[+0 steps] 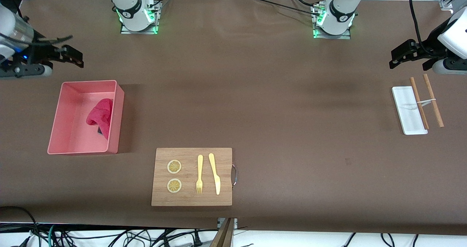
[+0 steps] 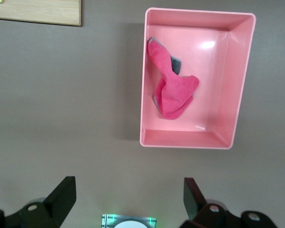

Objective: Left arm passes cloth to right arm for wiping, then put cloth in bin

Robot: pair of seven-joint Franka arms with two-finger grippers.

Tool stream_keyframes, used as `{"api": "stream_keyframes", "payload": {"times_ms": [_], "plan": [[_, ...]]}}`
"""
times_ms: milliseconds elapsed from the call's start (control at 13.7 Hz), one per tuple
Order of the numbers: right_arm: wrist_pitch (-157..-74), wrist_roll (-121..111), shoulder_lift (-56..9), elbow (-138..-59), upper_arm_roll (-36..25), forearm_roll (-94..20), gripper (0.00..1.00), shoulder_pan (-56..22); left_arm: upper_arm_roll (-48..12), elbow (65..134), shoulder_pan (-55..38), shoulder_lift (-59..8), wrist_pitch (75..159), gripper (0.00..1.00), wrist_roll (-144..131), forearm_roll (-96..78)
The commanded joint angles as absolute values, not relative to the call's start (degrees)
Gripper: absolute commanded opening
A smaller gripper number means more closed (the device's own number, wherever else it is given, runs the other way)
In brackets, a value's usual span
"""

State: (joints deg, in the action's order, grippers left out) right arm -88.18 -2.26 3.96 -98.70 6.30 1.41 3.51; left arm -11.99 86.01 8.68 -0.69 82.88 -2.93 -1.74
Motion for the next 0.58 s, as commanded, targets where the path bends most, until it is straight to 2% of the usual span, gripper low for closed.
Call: {"api": "stream_keyframes", "payload": {"times_ms": [0, 511], "plan": [[-86.6, -1.7, 3.3, -96.2, 6.8, 0.8, 1.0, 3.6, -12.3, 84.4, 9.1, -1.1, 81.4, 1.0, -1.8, -2.8], [-86.0, -1.7, 3.5, -96.2, 6.9, 0.6, 1.0, 3.5, -12.2, 84.4, 9.1, -1.1, 81.4, 1.0, -1.8, -2.9]]}}
